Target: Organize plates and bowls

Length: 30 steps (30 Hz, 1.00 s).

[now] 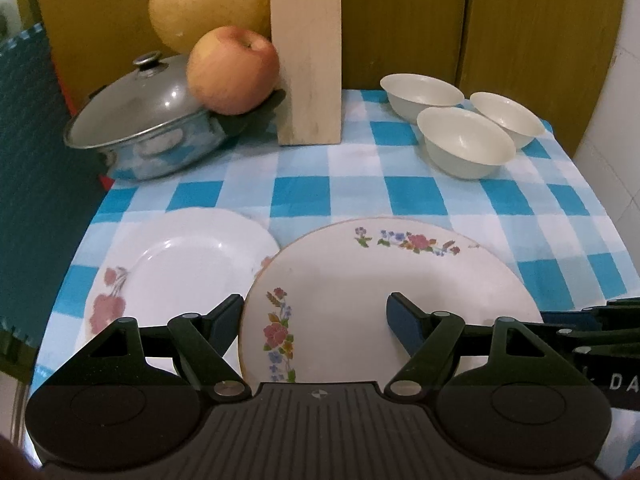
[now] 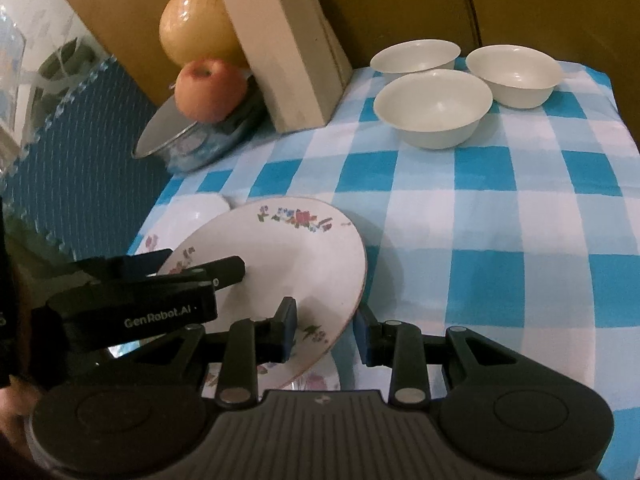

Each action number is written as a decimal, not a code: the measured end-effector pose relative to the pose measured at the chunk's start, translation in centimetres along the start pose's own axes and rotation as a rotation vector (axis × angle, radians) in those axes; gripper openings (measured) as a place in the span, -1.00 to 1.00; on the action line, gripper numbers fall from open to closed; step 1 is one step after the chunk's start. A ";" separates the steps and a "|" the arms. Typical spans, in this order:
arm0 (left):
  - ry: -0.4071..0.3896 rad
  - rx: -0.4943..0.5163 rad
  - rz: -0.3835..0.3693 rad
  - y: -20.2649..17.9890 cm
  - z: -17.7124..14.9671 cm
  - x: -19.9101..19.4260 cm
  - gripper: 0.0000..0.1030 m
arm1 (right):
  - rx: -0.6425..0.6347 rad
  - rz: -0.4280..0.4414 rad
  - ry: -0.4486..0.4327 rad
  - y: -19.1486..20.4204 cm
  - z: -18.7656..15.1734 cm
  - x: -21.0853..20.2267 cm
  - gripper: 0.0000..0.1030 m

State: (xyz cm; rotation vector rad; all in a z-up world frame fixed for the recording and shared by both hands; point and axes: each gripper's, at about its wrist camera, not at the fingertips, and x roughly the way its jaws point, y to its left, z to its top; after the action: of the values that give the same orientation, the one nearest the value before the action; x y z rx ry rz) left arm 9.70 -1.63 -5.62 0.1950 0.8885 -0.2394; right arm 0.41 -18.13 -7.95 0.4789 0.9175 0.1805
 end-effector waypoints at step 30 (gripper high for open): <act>0.086 0.041 -0.006 0.0 -4.3 -1.8 0.52 | -0.178 -0.057 0.077 2.7 -4.7 -0.7 -0.49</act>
State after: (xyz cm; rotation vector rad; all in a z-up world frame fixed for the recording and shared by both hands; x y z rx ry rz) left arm 5.43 -0.28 -6.88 0.2426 0.9702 -0.2568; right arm -3.59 -14.53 -8.57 0.2824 0.9797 0.2272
